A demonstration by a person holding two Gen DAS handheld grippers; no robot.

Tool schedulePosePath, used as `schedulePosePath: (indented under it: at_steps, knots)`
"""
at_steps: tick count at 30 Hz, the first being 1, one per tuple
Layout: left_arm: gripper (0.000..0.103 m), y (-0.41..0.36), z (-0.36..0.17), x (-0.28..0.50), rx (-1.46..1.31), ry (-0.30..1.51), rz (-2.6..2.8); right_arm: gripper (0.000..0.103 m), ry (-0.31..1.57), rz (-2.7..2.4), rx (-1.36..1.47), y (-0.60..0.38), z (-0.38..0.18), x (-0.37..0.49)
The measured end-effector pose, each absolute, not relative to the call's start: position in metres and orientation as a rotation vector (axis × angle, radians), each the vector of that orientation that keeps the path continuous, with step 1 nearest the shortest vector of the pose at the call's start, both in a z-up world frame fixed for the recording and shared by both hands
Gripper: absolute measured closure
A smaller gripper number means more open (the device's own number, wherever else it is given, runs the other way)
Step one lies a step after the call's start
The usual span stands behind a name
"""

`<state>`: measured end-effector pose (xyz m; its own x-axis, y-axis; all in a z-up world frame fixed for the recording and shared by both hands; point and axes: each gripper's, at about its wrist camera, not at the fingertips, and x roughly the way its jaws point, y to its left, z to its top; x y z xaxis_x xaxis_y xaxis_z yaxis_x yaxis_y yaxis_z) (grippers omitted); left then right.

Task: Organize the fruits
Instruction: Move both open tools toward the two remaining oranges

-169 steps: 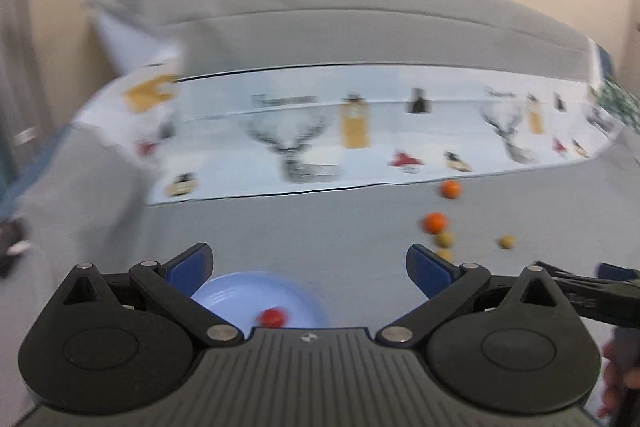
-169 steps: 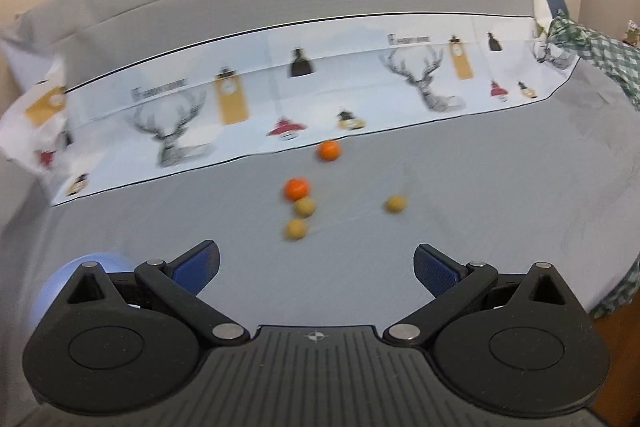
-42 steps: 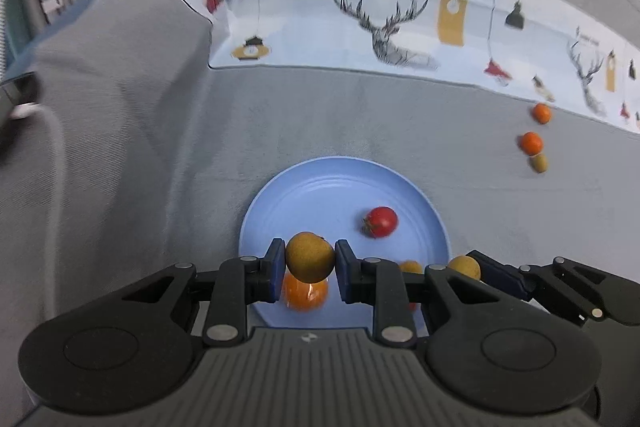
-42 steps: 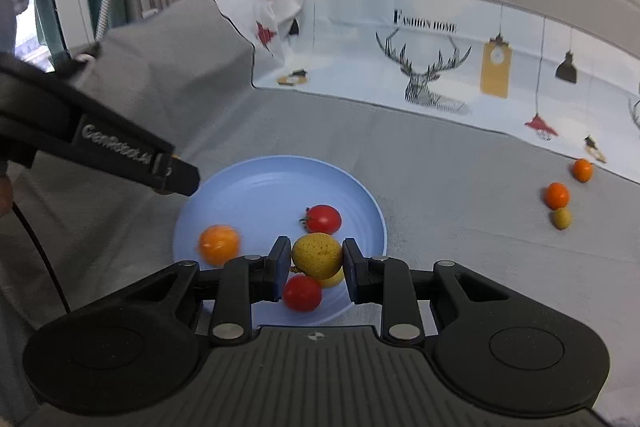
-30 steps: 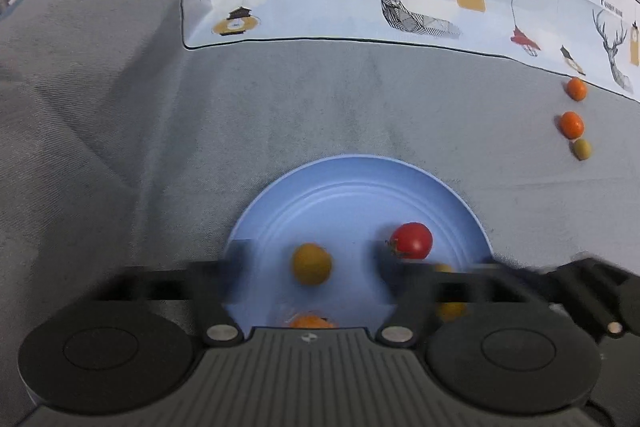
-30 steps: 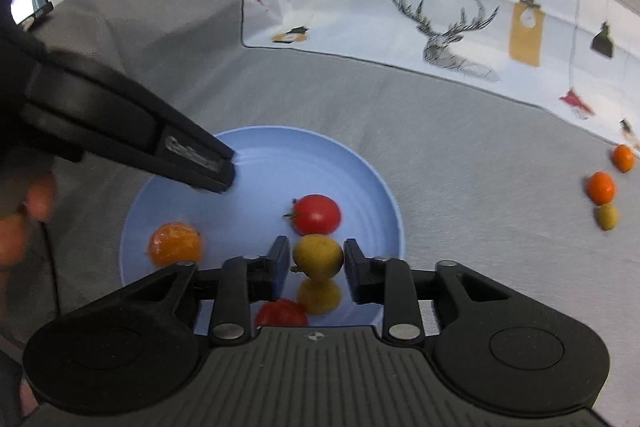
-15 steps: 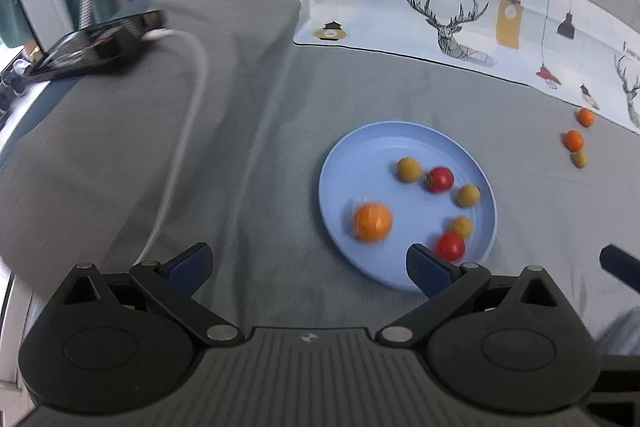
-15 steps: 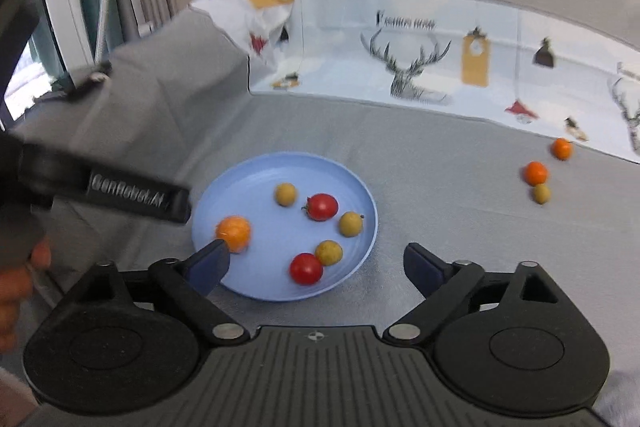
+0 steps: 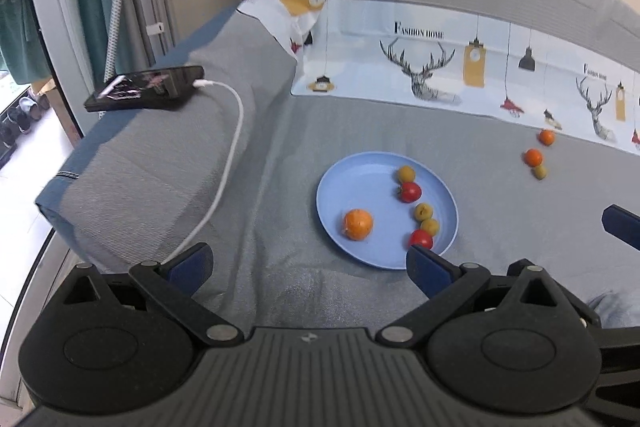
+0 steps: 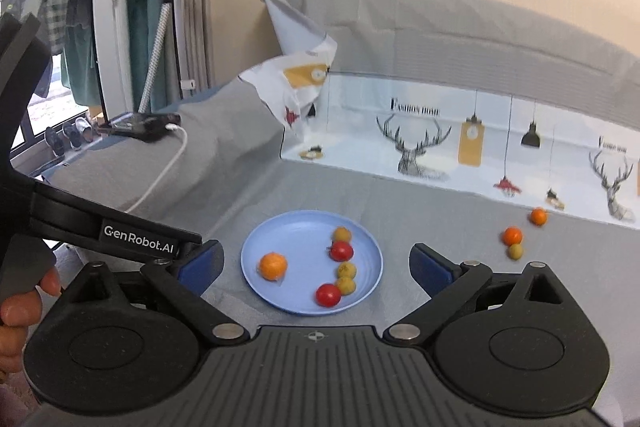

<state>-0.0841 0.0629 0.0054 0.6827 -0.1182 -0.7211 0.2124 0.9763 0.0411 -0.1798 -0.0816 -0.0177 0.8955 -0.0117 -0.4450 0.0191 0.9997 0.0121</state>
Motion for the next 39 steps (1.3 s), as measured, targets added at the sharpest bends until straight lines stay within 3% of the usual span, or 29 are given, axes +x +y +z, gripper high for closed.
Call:
schedulePosePath:
  at_steps: [12, 22, 31, 39]
  knots:
    - [0.0, 0.065, 0.024, -0.101, 0.127, 0.746, -0.189, 0.002, 0.399, -0.012, -0.013, -0.077, -0.005, -0.205]
    - [0.0, 0.007, 0.009, -0.073, 0.238, 0.812, -0.259, 0.001, 0.433, -0.096, 0.089, -0.131, -0.021, -0.188]
    - [0.0, -0.163, -0.013, 0.026, 0.221, 0.963, -0.51, 0.001, 0.423, -0.408, 0.119, -0.304, -0.048, -0.13]
    - [0.0, -0.335, -0.107, 0.129, 0.28, 1.146, -0.597, 0.001, 0.555, -0.498, 0.29, -0.49, -0.131, -0.02]
